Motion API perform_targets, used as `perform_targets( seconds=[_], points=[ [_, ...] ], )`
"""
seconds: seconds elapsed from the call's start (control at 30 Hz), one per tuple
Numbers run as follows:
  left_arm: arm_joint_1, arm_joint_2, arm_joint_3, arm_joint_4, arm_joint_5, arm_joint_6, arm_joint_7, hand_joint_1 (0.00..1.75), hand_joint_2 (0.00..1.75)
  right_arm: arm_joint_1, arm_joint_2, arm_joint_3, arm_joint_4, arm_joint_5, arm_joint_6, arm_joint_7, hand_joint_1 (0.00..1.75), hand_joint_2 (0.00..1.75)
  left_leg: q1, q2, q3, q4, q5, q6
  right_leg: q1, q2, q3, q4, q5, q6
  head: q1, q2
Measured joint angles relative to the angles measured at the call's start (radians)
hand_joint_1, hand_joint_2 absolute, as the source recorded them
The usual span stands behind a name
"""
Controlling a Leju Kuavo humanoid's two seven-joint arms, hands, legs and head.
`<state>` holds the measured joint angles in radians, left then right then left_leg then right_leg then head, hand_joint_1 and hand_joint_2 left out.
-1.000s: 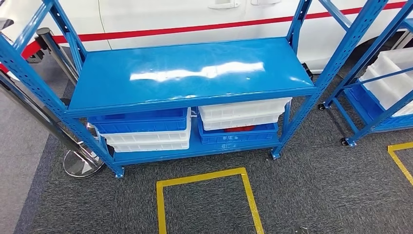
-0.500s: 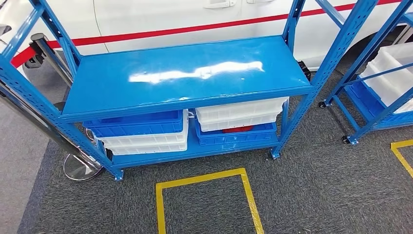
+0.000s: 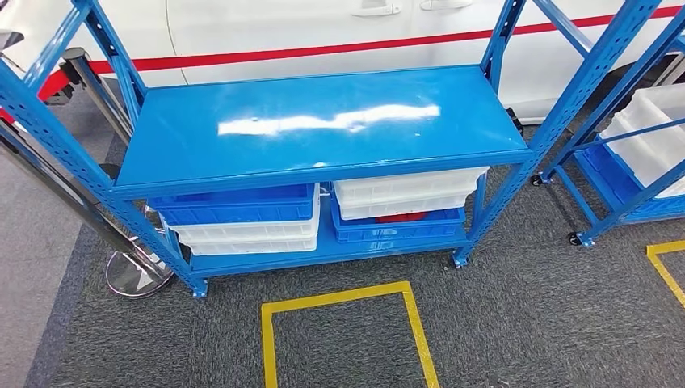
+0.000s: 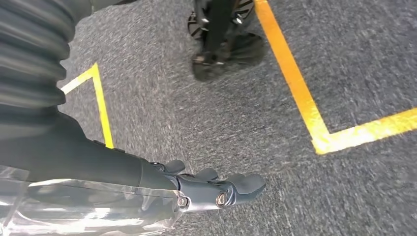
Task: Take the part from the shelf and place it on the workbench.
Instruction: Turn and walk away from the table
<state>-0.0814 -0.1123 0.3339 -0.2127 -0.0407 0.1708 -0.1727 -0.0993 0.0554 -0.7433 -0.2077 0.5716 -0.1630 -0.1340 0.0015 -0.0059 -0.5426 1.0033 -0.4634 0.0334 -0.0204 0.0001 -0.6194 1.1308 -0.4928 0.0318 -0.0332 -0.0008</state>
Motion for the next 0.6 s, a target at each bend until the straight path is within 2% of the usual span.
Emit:
perform_targets(
  seconds=[0.03,0.07,0.17,0.23,0.3,0.33,0.37,0.4,0.43,0.47,0.53,0.57,0.6],
  points=[
    [0.000,0.001,-0.006,-0.012,0.000,-0.003,0.004,0.00,1.75,0.011,-0.001,0.014,0.001,-0.015,0.005,0.002,0.00,0.00,-0.002,-0.002,0.000,0.004,-0.004,-0.004,0.002,0.000,0.026,-0.058,0.021,-0.005,0.000,0.000],
    [0.000,0.002,-0.012,-0.023,0.001,-0.007,0.009,0.00,1.75,0.022,-0.002,0.029,0.003,-0.030,0.010,0.004,0.00,0.00,-0.004,-0.003,-0.001,0.007,-0.006,-0.009,0.004,0.001,0.040,-0.091,0.029,-0.010,-0.001,0.000],
    [0.008,0.011,-0.033,-0.045,0.006,-0.022,0.025,0.00,1.75,0.053,-0.005,0.082,0.004,-0.082,0.024,0.013,0.00,0.00,-0.006,-0.003,-0.003,0.007,-0.011,-0.025,0.005,0.004,0.043,-0.104,0.029,-0.027,-0.002,0.000],
    [0.023,0.018,-0.052,-0.055,0.008,-0.033,0.037,0.00,1.75,0.070,-0.007,0.125,-0.003,-0.121,0.035,0.022,0.00,0.00,-0.004,-0.002,-0.012,0.038,-0.037,-0.037,0.001,0.003,0.048,-0.111,0.030,-0.040,-0.002,0.000],
    [0.045,0.025,-0.071,-0.059,0.009,-0.044,0.048,0.00,1.75,0.078,-0.010,0.171,-0.019,-0.159,0.047,0.031,0.00,0.00,0.000,-0.001,-0.059,0.143,-0.098,-0.046,0.000,0.001,0.050,-0.114,0.030,-0.049,-0.002,0.000],
    [0.058,0.027,-0.080,-0.059,0.010,-0.049,0.054,0.00,1.31,0.080,-0.012,0.192,-0.030,-0.177,0.051,0.035,0.00,0.00,0.002,0.000,-0.093,0.214,-0.132,-0.049,0.001,0.000,0.050,-0.114,0.029,-0.051,-0.002,0.000],
    [0.074,0.029,-0.089,-0.058,0.010,-0.054,0.060,0.00,1.31,0.080,-0.014,0.215,-0.043,-0.194,0.056,0.039,0.00,0.00,0.004,0.000,-0.121,0.271,-0.152,-0.051,0.001,0.000,0.050,-0.113,0.029,-0.051,-0.002,0.000],
    [0.092,0.031,-0.098,-0.057,0.011,-0.060,0.065,0.00,1.31,0.079,-0.016,0.236,-0.057,-0.211,0.061,0.044,0.00,0.00,0.005,0.000,-0.136,0.299,-0.154,-0.053,0.002,0.000,0.051,-0.113,0.028,-0.052,-0.002,0.000],
    [0.110,0.033,-0.106,-0.054,0.013,-0.065,0.070,0.00,1.31,0.078,-0.017,0.257,-0.074,-0.228,0.066,0.048,0.00,0.00,0.006,0.000,-0.132,0.287,-0.136,-0.053,0.002,0.000,0.052,-0.113,0.027,-0.051,-0.002,0.000],
    [0.126,0.036,-0.114,-0.050,0.016,-0.070,0.075,0.00,1.75,0.076,-0.018,0.276,-0.092,-0.244,0.070,0.052,0.00,0.00,0.006,0.000,-0.108,0.235,-0.102,-0.051,0.002,0.000,0.055,-0.113,0.026,-0.049,-0.002,0.000],
    [0.154,0.042,-0.129,-0.041,0.020,-0.078,0.083,0.00,1.75,0.072,-0.019,0.314,-0.127,-0.273,0.079,0.058,0.00,0.00,0.005,0.002,-0.038,0.090,-0.037,-0.043,0.003,0.000,0.059,-0.111,0.022,-0.042,-0.002,0.000],
    [0.164,0.046,-0.137,-0.039,0.022,-0.083,0.087,0.00,1.75,0.071,-0.020,0.334,-0.143,-0.289,0.083,0.061,0.00,0.00,0.003,0.003,-0.013,0.039,-0.020,-0.037,0.005,-0.001,0.061,-0.111,0.020,-0.037,-0.002,0.000],
    [0.172,0.049,-0.146,-0.037,0.024,-0.089,0.090,0.00,1.75,0.071,-0.021,0.356,-0.157,-0.306,0.088,0.065,0.00,0.00,0.000,0.003,-0.002,0.014,-0.015,-0.032,0.006,-0.002,0.061,-0.110,0.018,-0.031,-0.002,0.000]
  ],
)
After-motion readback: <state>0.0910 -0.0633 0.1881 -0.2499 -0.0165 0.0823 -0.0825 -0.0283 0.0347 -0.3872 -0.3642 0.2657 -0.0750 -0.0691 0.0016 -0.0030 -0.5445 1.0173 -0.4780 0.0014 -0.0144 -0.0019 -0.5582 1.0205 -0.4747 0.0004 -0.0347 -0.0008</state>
